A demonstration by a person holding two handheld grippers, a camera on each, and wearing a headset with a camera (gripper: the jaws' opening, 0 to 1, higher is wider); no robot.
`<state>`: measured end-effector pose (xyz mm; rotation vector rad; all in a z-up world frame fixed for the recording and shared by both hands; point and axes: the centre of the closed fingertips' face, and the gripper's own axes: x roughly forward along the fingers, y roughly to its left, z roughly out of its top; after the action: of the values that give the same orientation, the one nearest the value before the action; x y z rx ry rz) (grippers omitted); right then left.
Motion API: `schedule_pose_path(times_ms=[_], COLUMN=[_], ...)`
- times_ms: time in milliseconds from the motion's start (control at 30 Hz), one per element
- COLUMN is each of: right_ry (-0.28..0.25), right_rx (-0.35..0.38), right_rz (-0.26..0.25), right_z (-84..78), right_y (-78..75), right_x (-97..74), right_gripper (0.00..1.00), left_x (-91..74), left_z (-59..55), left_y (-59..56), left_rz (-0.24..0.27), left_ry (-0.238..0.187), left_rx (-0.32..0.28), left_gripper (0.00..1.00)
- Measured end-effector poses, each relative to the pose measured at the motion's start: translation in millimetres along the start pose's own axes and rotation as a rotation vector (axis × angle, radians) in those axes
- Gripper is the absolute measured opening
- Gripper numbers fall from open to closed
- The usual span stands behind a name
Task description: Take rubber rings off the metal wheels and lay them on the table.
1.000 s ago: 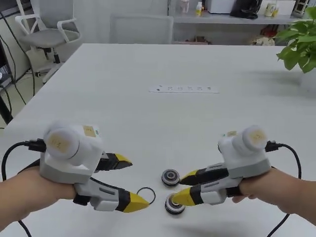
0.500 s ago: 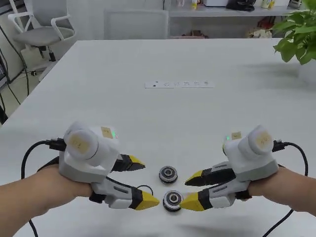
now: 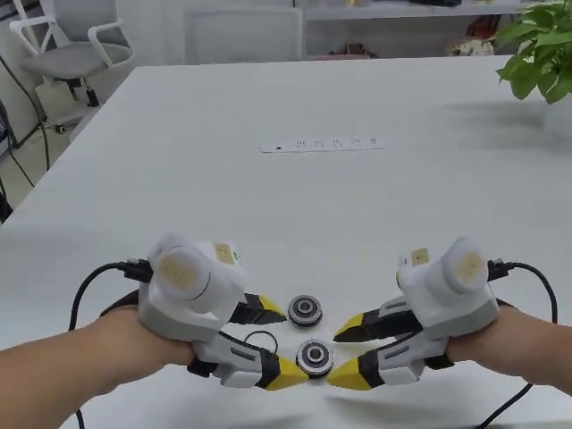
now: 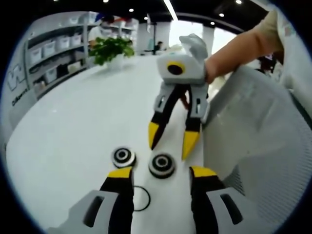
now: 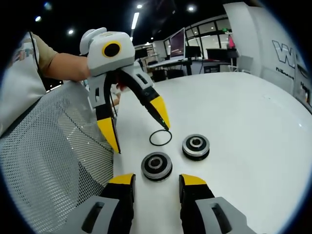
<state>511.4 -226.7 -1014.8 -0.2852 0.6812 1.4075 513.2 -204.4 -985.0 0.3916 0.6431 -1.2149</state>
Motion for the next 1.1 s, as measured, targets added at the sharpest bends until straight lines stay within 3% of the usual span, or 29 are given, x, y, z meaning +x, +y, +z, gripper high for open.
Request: schedule_pose_path(times_ms=[200, 600, 800, 833, 933, 1100], right_ry=[-0.009, -0.029, -0.032, -0.032, -0.034, -0.033], right_rx=[0.009, 0.024, 0.025, 0.025, 0.025, -0.01], right_rz=[0.001, -0.007, -0.009, -0.009, -0.008, -0.004], right_z=[-0.9, 0.3, 0.2, -0.1, 0.3, 1.4], right_y=[0.0, -3.2, -3.8, -4.1, -3.6, -0.6], right_x=[3.1, 2.1, 2.5, 2.8, 3.4, 6.2], right_gripper=[0.34, 0.34, 0.34, 0.34, 0.34, 0.34], left_x=[10.9, 24.6, 27.4, 28.3, 27.9, 27.5], left_z=[-0.5, 1.1, -1.2, 0.2, -2.0, -1.5], left_y=[-5.2, -1.1, -3.0, -2.8, -3.0, -0.2], left_rz=[-0.021, -0.015, -0.01, -0.006, 0.004, 0.017], left_ry=[0.012, 0.006, 0.013, 0.006, 0.018, 0.004], left_rx=[-0.001, -0.036, -0.011, 0.024, 0.054, 0.022], left_gripper=[0.37, 0.22, 0.18, 0.18, 0.17, 0.14])
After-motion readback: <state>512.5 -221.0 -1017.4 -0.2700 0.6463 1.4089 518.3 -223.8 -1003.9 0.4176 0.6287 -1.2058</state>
